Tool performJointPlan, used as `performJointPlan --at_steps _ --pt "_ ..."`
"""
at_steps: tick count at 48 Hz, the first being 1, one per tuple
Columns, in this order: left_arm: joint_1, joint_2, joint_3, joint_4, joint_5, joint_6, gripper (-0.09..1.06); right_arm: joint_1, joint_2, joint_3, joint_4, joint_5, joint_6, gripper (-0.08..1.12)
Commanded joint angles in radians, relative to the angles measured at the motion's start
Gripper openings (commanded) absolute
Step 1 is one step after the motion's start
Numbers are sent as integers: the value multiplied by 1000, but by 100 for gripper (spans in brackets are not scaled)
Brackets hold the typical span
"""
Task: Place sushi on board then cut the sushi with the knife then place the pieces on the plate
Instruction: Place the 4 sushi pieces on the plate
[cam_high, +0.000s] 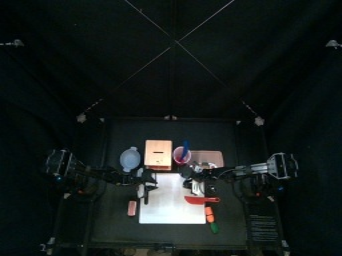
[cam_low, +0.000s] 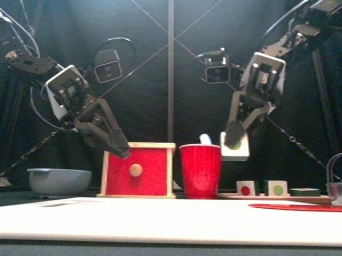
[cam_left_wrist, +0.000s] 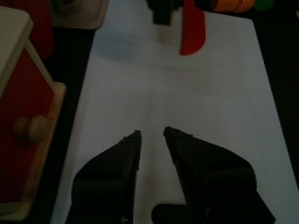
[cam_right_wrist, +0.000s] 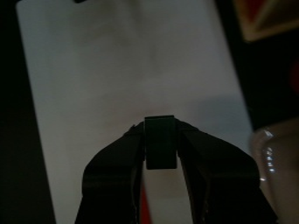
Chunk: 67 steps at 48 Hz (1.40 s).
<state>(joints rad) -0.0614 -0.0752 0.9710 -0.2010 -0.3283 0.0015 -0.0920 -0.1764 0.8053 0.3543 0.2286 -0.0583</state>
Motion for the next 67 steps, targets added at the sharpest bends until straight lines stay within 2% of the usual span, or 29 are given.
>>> performJointPlan --at_steps 1,8,20,35,44,59,67 --pt "5 -12 -8 -2 -5 0 71 -94 -92 46 -15 5 -2 60" --pt "9 -11 -8 -2 -5 2 71 -221 -153 114 -66 32 -3 60" --pt "18 -11 -8 -2 -3 3 71 -400 -160 141 -189 46 0 60" --pt "18 -11 -8 -2 -3 2 71 -555 -123 163 -209 51 -2 60" --pt "18 -11 -8 -2 -3 2 71 -583 -97 186 -212 48 -2 64" --pt "18 -11 -8 -2 -3 2 71 -597 -100 183 -213 41 -2 82" --pt "18 -15 -8 -2 -3 2 71 -588 -130 178 -212 46 -2 84"
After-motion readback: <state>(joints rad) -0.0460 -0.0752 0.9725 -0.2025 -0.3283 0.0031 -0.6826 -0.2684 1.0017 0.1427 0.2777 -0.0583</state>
